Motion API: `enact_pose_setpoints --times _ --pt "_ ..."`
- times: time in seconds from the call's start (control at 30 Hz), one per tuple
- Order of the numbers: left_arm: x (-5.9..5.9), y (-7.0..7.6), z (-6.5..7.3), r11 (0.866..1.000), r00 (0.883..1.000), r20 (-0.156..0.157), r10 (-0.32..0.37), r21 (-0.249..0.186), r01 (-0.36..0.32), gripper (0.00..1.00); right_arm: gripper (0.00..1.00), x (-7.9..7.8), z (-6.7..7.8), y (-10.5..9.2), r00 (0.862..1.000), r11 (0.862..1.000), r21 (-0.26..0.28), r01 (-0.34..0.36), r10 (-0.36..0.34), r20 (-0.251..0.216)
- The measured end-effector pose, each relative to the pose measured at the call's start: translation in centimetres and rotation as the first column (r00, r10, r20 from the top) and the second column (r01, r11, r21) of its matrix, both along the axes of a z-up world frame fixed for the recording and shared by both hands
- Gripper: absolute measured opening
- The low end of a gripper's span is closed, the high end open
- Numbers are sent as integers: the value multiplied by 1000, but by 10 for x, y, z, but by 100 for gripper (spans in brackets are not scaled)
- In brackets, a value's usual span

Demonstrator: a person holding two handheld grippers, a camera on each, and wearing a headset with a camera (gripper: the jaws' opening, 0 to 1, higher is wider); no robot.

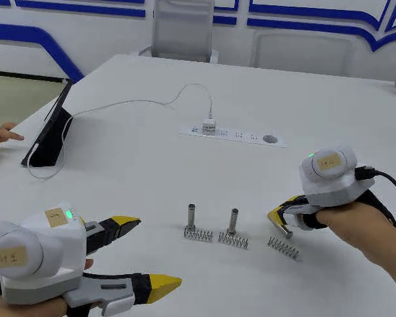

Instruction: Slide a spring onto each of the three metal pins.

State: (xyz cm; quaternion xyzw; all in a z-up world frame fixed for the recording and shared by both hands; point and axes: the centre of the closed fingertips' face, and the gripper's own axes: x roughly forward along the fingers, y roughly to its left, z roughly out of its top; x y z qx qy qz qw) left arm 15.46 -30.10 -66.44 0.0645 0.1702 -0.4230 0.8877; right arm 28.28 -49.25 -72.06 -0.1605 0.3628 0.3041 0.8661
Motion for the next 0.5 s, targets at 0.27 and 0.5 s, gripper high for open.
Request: enact_pose_setpoints --times 0.27,0.5 --pt "-1 1 -3 1000 1000 -7 4 6 -4 74 13 5 -9 1 999 1000 -16 15 -16 -36" --pt "0 3 -5 1000 1000 -13 10 4 -10 74 11 6 -14 1 997 999 -21 30 -32 -64"
